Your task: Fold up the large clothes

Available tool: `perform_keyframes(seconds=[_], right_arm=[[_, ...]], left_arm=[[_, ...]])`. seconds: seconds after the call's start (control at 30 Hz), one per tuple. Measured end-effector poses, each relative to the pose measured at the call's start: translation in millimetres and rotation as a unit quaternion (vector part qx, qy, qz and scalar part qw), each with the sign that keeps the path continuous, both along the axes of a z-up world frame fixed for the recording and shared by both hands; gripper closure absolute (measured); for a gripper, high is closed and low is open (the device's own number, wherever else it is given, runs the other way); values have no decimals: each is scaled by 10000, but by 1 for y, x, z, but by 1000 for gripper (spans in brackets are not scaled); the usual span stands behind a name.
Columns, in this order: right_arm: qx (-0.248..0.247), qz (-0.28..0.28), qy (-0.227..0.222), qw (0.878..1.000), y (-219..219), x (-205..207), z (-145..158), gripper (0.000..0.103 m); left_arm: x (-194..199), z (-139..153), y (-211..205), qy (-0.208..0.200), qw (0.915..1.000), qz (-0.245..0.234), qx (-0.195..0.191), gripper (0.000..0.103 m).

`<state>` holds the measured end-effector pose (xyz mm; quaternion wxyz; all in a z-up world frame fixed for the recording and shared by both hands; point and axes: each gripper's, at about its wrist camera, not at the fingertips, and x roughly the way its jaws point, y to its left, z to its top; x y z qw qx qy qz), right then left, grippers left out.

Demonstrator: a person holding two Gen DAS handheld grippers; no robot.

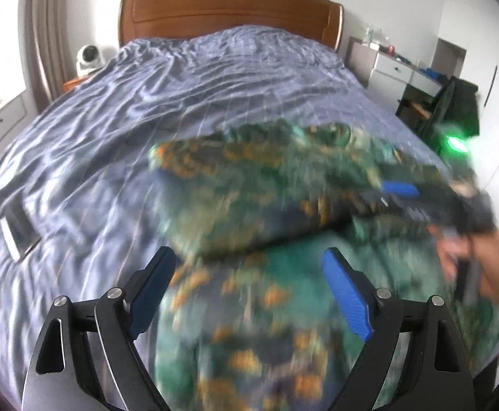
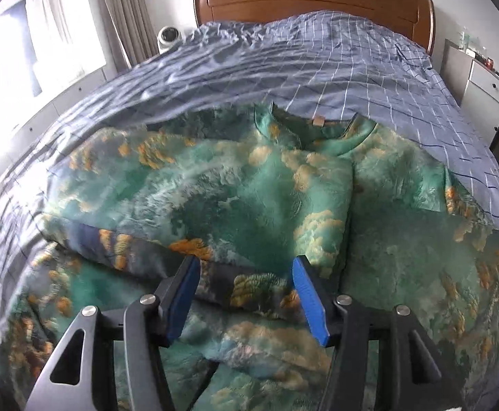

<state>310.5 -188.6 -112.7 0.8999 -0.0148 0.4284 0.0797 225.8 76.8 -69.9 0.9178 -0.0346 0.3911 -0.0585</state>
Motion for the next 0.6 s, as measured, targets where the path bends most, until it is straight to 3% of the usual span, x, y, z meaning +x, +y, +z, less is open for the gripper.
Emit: perform_keyframes(seconds=[0.13, 0.27, 0.37, 0.43, 0.57, 0.6], right_arm=[[52, -17, -182, 9998, -7, -10, 21, 46], [5, 60, -390, 9992, -9, -4, 38, 46], [60, 158, -429, 9989, -4, 11, 37, 46], [155, 271, -328, 9990, 0, 22, 28, 46], [209, 186, 587, 9979, 1, 51, -28, 46], [245, 147, 630, 9976, -1, 53, -36, 46]], left_arm=[[59, -20, 1, 155, 9996, 57, -214, 16], [96, -52, -7, 415, 9990, 157, -25, 30], [106, -75, -10, 635, 9976, 249, 140, 32], [105, -87, -9, 704, 9971, 252, 162, 32], [102, -92, -13, 694, 9969, 163, 320, 32], [101, -90, -14, 709, 9966, 120, 395, 32]])
